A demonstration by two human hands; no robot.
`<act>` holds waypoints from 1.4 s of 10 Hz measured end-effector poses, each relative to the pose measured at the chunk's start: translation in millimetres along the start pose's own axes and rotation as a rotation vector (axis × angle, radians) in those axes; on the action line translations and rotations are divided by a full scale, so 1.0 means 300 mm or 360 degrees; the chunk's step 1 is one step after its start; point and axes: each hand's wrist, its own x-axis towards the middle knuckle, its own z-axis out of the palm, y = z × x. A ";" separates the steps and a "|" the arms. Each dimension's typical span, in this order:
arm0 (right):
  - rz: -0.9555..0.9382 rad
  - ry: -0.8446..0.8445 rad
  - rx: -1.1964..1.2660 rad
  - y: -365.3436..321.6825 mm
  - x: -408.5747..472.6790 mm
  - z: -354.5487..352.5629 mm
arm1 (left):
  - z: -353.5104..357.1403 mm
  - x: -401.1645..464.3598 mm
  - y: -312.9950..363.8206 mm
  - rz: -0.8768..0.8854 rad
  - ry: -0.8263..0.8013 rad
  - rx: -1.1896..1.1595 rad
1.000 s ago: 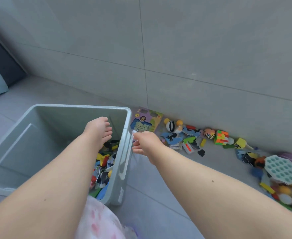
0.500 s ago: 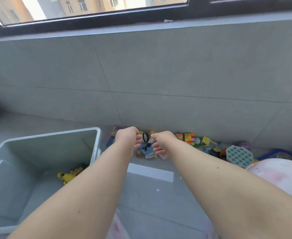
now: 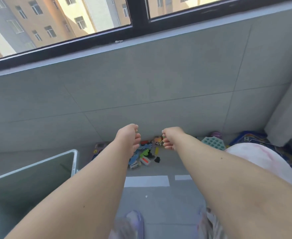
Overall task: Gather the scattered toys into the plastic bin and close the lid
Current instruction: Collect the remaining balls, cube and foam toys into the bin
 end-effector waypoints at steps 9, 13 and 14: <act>0.0267 0.0785 0.0238 0.206 0.070 -0.594 | 0.463 0.160 -0.143 -0.0242 -0.0441 0.0320; 0.0479 0.0988 0.0112 0.515 0.237 -0.760 | 0.654 0.283 -0.322 -0.0429 -0.0532 0.0507; 0.0546 0.1074 0.0022 0.588 0.314 -0.765 | 0.715 0.334 -0.372 -0.0485 -0.0551 0.0542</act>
